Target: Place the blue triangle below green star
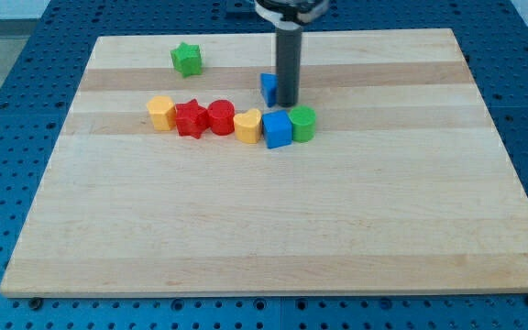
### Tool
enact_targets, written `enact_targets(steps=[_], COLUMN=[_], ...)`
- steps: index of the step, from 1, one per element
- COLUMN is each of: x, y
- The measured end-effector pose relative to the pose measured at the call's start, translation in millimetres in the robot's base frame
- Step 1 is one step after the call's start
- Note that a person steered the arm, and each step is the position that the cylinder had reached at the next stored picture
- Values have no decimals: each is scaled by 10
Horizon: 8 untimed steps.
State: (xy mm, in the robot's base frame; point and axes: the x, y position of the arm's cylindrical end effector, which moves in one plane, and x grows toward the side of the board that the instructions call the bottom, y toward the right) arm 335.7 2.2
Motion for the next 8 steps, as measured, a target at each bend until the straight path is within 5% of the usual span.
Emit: enact_targets(steps=[5,8], x=[-399,-462], y=[-100,-820])
